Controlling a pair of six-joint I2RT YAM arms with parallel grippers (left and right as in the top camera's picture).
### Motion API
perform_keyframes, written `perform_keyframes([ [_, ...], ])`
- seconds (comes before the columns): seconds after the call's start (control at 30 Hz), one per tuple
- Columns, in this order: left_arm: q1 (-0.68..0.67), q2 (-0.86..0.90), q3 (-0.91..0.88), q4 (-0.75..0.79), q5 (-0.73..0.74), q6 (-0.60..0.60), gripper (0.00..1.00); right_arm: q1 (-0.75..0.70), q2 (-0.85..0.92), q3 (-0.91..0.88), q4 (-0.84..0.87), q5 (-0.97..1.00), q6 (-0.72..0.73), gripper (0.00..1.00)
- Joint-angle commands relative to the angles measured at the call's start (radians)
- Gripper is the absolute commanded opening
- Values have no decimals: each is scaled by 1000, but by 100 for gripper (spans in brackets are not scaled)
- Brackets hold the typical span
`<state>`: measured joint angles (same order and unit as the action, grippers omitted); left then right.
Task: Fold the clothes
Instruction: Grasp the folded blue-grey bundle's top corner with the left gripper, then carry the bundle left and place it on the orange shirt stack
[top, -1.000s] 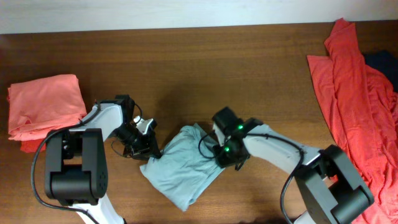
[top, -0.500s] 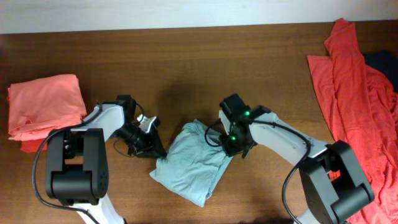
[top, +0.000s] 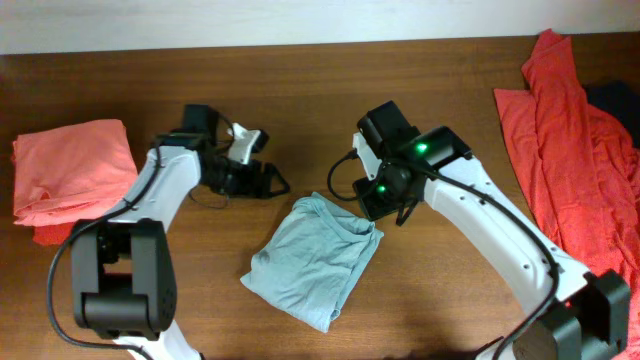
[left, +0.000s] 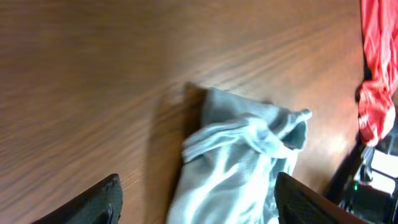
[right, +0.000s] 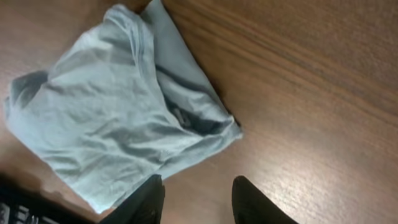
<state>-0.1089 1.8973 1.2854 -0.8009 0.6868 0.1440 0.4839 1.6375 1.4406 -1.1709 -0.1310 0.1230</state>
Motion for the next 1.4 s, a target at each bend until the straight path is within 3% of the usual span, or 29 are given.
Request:
perform_keyframes([
  [0.0, -56, 61, 2, 16, 35, 45, 79, -8, -21, 14, -30, 13, -8, 41],
  [0.3, -137, 240, 2, 23, 57, 45, 76, -8, -21, 14, -64, 13, -8, 41],
  [0.37, -169, 275, 2, 18, 131, 45, 64, -8, -21, 14, -64, 13, -8, 41],
  [0.53, -211, 279, 6, 20, 124, 56, 6, -8, -21, 14, -68, 13, -8, 41],
  [0.57, -208, 279, 9, 19, 112, 56, 1, -8, -21, 14, -69, 13, -8, 41],
  [0.8, -97, 216, 133, -131, -135, 56, 1, -8, -46, 14, -121, 116, -6, 41],
  [1.07, 185, -50, 267, -216, -386, 26, 1, -96, -243, 18, -141, 222, 15, 45],
  [1.13, 257, -98, 275, -192, -404, 26, 1, -152, -288, 18, -159, 222, 3, 52],
  [1.37, 401, -129, 346, -130, -407, 26, 0, -314, -340, 18, -225, 222, -55, 56],
])
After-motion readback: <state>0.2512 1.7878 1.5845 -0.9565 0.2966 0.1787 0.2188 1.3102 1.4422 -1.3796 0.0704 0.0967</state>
